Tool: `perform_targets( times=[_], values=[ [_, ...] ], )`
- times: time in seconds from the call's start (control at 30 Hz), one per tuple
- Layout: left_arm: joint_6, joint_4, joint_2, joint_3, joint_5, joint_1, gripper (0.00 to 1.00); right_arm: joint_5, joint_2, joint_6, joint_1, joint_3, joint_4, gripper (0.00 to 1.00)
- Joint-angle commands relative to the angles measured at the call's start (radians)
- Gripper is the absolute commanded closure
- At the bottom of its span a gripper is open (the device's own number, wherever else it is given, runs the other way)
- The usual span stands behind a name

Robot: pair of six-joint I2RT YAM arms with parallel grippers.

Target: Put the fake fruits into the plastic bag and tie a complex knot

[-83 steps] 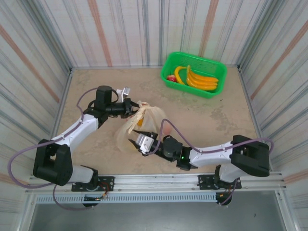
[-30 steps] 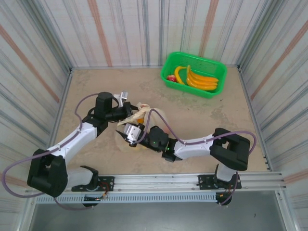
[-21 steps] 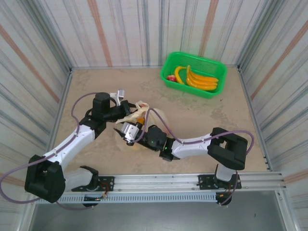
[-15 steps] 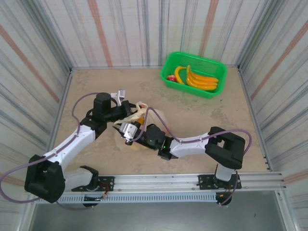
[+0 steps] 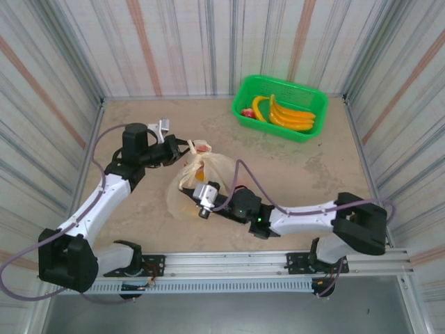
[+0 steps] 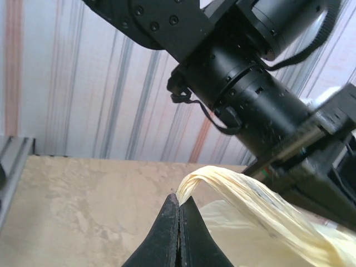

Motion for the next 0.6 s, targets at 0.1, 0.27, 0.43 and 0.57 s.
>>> perform_targets(
  times=[0.1, 0.27, 0.43, 0.57],
  values=[
    [0.086, -0.043, 0.015, 0.073, 0.060, 0.061, 1.00, 0.096, -0.251, 0.088, -0.006, -0.111, -0.176, 1.00],
    [0.159, -0.110, 0.011, 0.117, 0.019, 0.076, 1.00, 0.201, -0.392, 0.205, -0.061, -0.208, -0.310, 1.00],
    [0.233, -0.183, -0.007, 0.085, -0.157, 0.101, 1.00, 0.412, -0.504, 0.462, -0.120, -0.299, -0.483, 1.00],
    [0.170, -0.183, 0.017, -0.042, -0.277, 0.208, 1.00, 0.659, -0.627, 0.805, -0.194, -0.367, -0.697, 1.00]
  ],
)
